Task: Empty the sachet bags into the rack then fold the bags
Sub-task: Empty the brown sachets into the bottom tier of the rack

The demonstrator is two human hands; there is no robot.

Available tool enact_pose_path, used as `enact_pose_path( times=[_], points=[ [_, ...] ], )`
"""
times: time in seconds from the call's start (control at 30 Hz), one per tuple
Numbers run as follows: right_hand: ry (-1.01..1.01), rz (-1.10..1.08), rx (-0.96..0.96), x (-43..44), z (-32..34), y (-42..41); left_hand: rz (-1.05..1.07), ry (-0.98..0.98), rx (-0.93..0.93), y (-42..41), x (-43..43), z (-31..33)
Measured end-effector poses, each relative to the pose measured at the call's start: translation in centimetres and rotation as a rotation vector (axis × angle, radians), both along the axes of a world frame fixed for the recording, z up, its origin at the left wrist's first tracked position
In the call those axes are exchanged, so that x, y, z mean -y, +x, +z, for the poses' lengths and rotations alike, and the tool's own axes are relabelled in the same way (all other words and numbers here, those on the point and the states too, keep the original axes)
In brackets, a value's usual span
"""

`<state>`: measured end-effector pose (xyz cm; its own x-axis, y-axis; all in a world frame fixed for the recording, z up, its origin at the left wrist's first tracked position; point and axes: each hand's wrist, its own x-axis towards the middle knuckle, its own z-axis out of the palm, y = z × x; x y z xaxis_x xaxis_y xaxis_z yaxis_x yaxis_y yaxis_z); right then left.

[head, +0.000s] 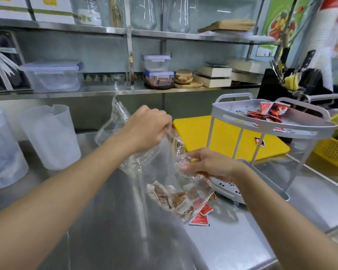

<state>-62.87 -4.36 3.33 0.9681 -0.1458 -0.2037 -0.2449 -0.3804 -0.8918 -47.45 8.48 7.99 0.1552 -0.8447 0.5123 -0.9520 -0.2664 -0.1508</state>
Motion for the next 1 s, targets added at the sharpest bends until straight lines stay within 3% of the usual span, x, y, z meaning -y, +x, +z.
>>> enact_pose_path(
  times=[0.13, 0.23, 0.33, 0.43, 0.53, 0.6, 0.67, 0.7, 0.8, 1.0],
  points=[
    [0.194, -0.110, 0.115, 0.4, -2.1, -1.0, -0.186, -0.072, 0.040, -1.8, 2.3, -1.8],
    [0.461, -0.269, 0.287, 1.2, -3.9, -2.2, -0.176, -0.276, -0.015, -2.5, 3.7, -3.4],
    [0.721, -0.367, 0.367, 2.3, -5.6, -4.1, -0.130, -0.545, -0.202, -3.6, 4.0, -5.4],
    [0.989, -0.482, 0.523, 3.4, -7.3, -5.8, -0.104, -0.680, -0.572, -4.9, 4.0, -9.0],
    [1.158, -0.652, 0.616, 4.4, -8.8, -7.2, 0.156, -0.584, -1.221, -6.1, 4.5, -13.6],
    [1.230, -0.735, 0.647, 4.8, -9.5, -7.7, 0.369, -0.361, -1.784, -7.1, 4.6, -15.6],
    [1.269, -0.836, 0.709, 5.3, -10.1, -8.2, 0.426, -0.091, -2.240, -8.4, 4.5, -16.9],
    [1.281, -0.872, 0.751, 5.5, -10.4, -8.5, 0.397, 0.019, -2.353, -9.1, 4.5, -17.7],
    [1.370, -0.921, 0.919, 5.9, -11.3, -9.2, 0.269, 0.163, -2.426, -11.2, 5.7, -19.9],
    [1.535, -0.984, 1.021, 6.4, -12.7, -10.1, 0.168, 0.063, -2.509, -13.5, 8.6, -20.3]
  ],
)
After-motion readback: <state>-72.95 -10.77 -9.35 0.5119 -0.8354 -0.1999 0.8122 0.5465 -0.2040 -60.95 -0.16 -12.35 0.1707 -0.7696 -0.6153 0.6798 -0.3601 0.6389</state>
